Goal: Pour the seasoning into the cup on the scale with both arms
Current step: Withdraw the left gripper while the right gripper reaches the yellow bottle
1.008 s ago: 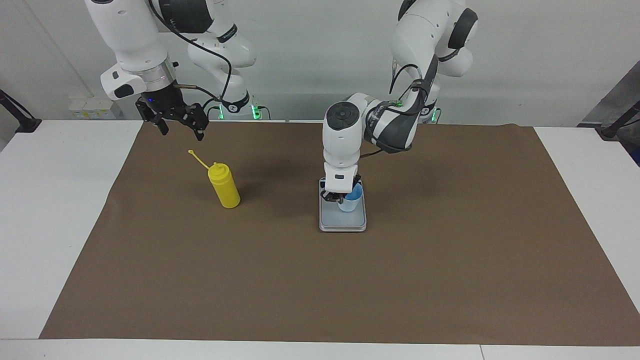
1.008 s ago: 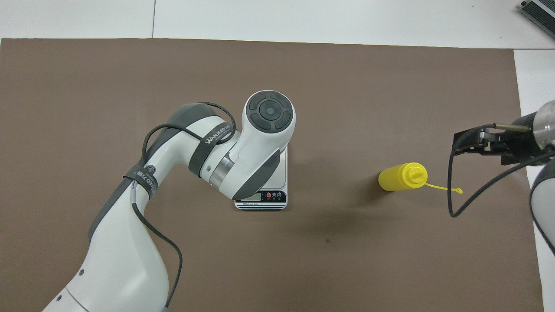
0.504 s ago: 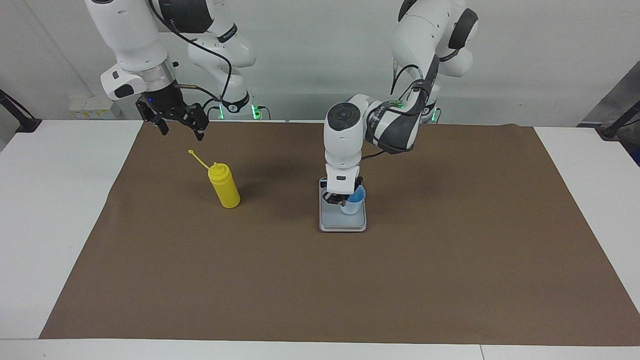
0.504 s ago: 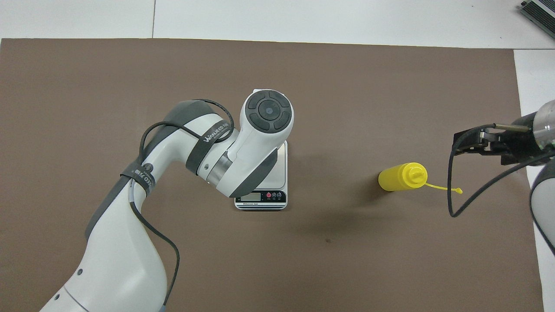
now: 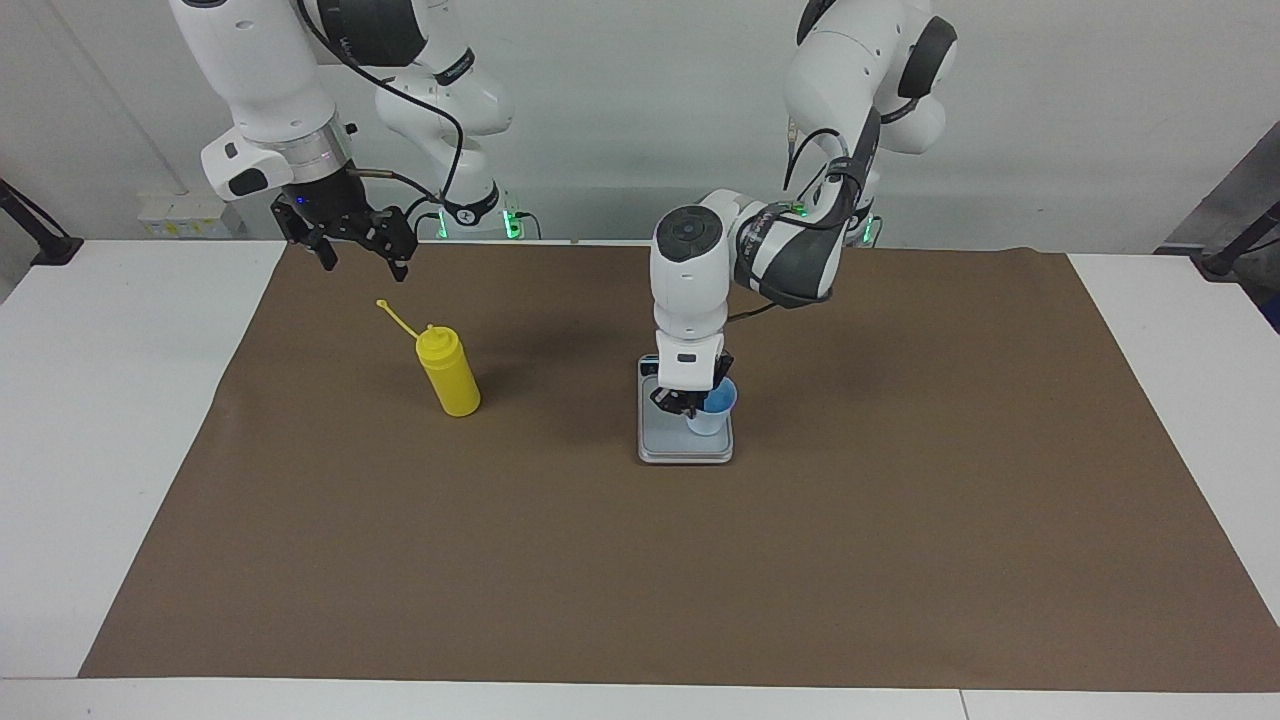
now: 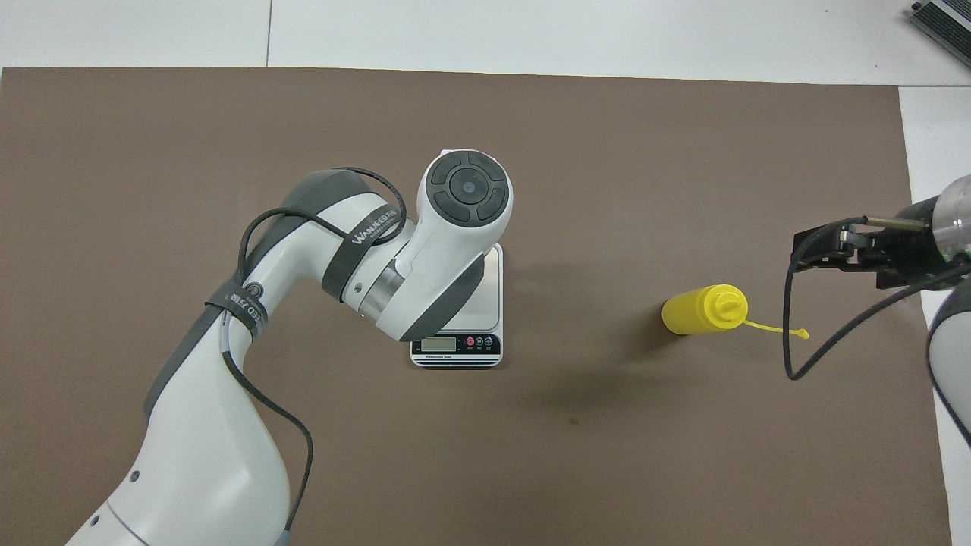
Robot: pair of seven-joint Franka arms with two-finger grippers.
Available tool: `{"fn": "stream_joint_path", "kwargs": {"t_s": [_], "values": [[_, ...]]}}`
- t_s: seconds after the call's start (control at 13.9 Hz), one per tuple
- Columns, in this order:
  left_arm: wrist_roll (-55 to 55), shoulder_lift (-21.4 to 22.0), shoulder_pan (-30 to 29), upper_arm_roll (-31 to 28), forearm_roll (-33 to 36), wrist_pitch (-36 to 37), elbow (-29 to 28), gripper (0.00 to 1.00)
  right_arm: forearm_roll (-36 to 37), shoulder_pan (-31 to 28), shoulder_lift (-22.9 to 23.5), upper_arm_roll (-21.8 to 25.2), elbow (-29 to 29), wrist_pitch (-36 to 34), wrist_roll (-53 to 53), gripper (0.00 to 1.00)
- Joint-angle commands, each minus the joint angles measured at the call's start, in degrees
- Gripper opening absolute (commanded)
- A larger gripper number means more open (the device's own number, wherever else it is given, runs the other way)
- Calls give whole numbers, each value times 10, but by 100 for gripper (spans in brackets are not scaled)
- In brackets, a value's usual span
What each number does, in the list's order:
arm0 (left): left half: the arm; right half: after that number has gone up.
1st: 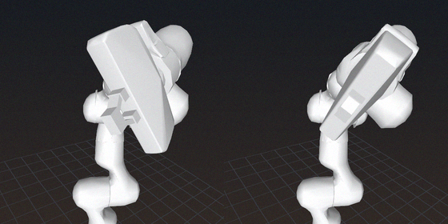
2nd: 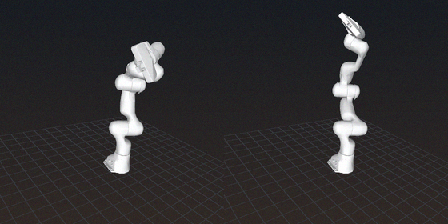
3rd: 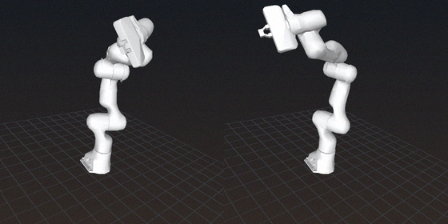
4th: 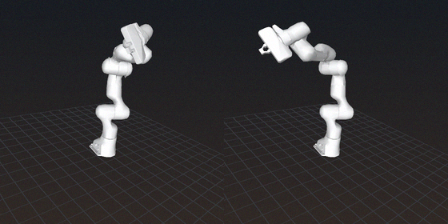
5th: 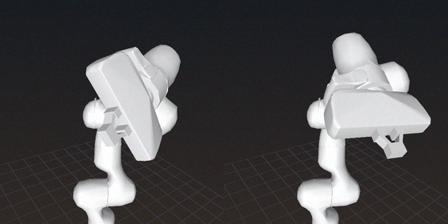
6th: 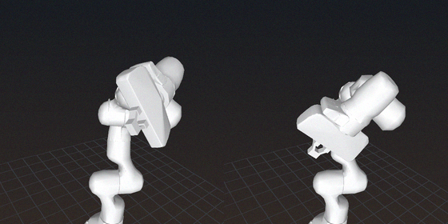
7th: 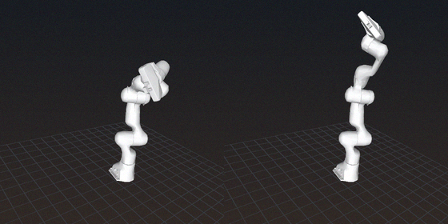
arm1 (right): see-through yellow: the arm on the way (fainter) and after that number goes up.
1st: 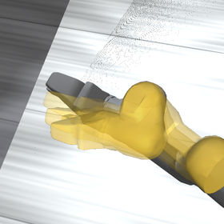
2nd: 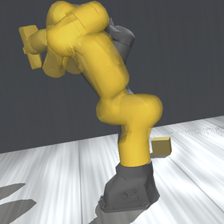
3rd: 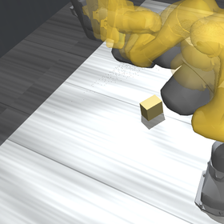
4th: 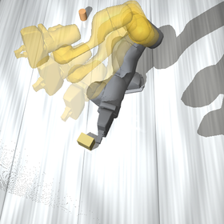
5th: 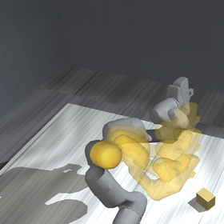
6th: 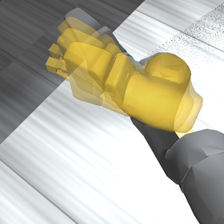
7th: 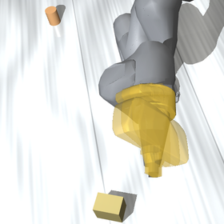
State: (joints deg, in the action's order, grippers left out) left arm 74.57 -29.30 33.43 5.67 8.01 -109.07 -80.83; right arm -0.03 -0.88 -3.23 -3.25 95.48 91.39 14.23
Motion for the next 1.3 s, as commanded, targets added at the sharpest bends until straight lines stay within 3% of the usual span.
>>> {"fn": "stream_joint_path", "kwargs": {"t_s": [0.0, 0.29, 0.5, 0.72, 1.22], "values": [[3, -32, 1, 3, 10, 60, 79, 52, 5, 1, -13, 1, 16, 9, 9, 100], [-20, -15, -51, 19, -32, 129, 112, 49, 5, -1, -12, 3, 16, 9, 8, 100], [-185, 26, -114, 44, -48, 241, 119, 47, 5, -1, -13, 2, 16, 9, 7, 100], [-319, 51, -161, 44, -48, 308, 119, 47, 5, 0, -13, 2, 16, 9, 5, 100], [-630, 95, -287, 40, -37, 326, 104, 48, 3, 4, -26, 1, 44, 22, -54, 100]]}}
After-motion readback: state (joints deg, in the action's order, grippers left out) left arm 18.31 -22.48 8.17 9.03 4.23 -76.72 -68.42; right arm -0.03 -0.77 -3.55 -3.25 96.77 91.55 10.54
